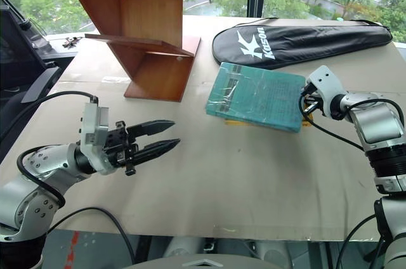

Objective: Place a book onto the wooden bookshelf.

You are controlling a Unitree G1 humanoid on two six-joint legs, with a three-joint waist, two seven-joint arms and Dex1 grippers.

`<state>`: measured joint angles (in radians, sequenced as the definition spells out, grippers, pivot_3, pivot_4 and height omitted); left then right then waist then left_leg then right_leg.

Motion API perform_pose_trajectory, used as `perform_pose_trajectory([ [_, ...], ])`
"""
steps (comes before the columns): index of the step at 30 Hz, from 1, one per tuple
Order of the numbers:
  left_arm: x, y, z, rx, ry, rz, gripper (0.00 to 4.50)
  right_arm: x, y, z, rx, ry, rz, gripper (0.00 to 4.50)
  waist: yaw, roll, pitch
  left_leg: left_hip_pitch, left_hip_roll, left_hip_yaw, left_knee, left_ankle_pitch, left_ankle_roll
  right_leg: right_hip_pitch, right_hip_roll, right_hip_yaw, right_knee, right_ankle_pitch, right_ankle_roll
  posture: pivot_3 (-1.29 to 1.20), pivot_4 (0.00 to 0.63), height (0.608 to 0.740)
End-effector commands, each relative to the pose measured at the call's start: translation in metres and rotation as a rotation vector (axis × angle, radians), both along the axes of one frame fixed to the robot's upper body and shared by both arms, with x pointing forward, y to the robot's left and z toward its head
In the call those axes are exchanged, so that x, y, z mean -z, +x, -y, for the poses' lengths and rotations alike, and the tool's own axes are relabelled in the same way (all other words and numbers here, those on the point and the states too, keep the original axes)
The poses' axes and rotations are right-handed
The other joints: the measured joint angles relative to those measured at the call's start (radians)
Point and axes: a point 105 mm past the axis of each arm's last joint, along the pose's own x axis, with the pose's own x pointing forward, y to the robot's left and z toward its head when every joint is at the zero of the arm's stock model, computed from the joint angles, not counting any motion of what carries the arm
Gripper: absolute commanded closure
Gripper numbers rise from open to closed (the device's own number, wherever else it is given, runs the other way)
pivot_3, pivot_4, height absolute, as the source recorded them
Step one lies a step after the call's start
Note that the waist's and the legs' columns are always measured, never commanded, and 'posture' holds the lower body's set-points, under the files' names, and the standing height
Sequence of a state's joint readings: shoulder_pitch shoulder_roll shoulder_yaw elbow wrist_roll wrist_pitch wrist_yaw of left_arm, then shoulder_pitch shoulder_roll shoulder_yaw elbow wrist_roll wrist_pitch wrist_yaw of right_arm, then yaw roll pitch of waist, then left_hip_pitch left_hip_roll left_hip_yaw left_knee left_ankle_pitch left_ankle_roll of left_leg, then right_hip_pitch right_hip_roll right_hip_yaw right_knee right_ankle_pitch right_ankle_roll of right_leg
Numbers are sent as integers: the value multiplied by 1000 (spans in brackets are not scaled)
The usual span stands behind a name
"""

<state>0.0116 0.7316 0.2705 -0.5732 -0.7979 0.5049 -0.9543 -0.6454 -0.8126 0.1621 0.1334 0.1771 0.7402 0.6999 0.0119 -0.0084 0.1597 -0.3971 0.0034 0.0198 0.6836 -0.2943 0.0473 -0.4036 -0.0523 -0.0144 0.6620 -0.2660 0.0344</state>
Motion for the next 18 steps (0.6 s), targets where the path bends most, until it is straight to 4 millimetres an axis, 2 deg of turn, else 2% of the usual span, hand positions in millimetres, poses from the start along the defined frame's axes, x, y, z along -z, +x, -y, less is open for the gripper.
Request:
perform_pose_trajectory([
  [1,-4,-7,2,-5,12,19,2059,-12,-8,-24,-76,9,34,4447,-1,0,0,0,0,0,0,0,0,0,0,0,0,0,0,0,150,740],
  [6,9,-6,1,-42,37,-27,2059,-12,-21,-53,-129,50,32,4447,-10,0,0,0,0,-1,-1,0,0,-1,0,0,1,0,0,0,150,740],
  [11,21,-3,-1,-73,42,-95,2059,-9,-26,-64,-135,66,28,4447,-9,0,0,0,0,-1,0,0,0,0,0,0,1,0,0,0,150,740],
  [14,35,2,-4,-149,-12,-222,2059,-16,-30,-57,-135,68,82,4447,-8,0,0,0,0,-1,0,0,0,0,0,0,1,0,0,0,150,740],
  [16,39,2,-2,-180,-85,-310,2059,-27,-41,-48,-205,31,172,4447,0,0,0,0,0,-1,0,0,0,0,0,0,0,0,0,0,150,740],
  [17,42,2,-1,-201,-127,-368,2059,-32,-48,-41,-214,50,208,4217,4,0,0,0,0,-1,-1,0,0,-1,0,0,0,0,0,0,150,740],
  [18,47,4,-1,-236,-147,-417,2059,-38,-62,-42,-285,94,243,3884,7,0,0,-1,0,-1,0,0,0,0,-1,0,-1,0,0,0,150,740],
])
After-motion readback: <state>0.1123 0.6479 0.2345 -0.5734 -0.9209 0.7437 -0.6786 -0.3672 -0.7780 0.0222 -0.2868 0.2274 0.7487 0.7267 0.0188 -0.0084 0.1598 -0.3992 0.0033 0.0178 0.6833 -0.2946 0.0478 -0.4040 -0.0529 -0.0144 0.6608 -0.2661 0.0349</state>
